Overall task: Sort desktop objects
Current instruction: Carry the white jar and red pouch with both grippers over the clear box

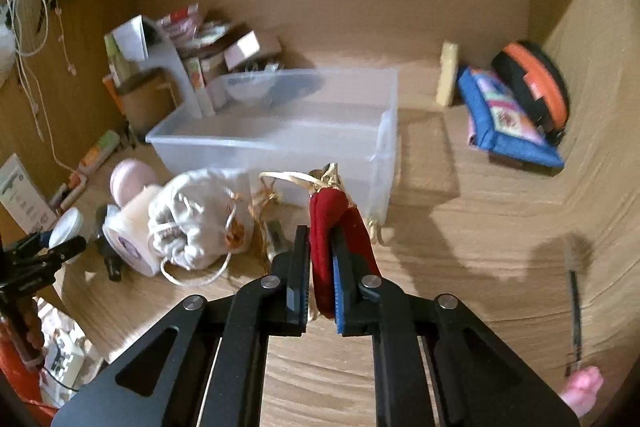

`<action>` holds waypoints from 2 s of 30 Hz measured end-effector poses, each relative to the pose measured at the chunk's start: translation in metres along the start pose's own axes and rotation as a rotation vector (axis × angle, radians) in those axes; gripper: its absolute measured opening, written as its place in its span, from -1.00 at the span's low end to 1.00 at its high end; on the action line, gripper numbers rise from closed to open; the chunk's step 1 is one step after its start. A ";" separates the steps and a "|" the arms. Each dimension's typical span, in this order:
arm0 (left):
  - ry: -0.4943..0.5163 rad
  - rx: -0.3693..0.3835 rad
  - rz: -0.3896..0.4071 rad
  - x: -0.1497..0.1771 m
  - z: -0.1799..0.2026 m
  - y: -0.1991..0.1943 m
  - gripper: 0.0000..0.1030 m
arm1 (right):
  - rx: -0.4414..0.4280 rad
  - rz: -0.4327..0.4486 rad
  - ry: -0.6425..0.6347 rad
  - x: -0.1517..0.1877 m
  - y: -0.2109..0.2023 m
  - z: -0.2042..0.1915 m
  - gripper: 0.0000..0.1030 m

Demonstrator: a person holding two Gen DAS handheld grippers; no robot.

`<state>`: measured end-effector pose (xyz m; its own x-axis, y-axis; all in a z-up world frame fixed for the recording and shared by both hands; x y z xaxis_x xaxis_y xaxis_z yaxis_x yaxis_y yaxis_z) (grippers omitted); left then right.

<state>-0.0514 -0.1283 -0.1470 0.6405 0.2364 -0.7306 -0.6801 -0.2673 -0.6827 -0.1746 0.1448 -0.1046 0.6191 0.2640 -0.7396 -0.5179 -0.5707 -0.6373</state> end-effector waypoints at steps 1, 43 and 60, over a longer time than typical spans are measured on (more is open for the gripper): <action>-0.005 -0.001 0.005 -0.002 -0.002 -0.002 0.25 | 0.003 0.013 -0.004 -0.003 -0.004 0.000 -0.84; 0.190 0.207 0.222 -0.175 0.121 -0.035 0.25 | -0.061 0.249 -0.032 -0.104 -0.047 -0.013 -0.84; 0.254 0.239 0.107 -0.189 0.168 0.031 0.25 | -0.101 0.165 0.003 -0.126 0.015 0.009 -0.84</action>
<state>-0.2537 -0.0242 -0.0318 0.6094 -0.0286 -0.7923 -0.7927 -0.0452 -0.6080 -0.2655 0.1096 -0.0235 0.5326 0.1586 -0.8314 -0.5503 -0.6814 -0.4825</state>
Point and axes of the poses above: each gripper's, at about its wrist camera, not at the fingertips, and y roughly the way its jaws point, z to its right, x to its underside, the point moved 9 cm from there along y, roughly the way its jaws point, and after that the axes turned 11 degrees about -x, right-handed, at the moved point
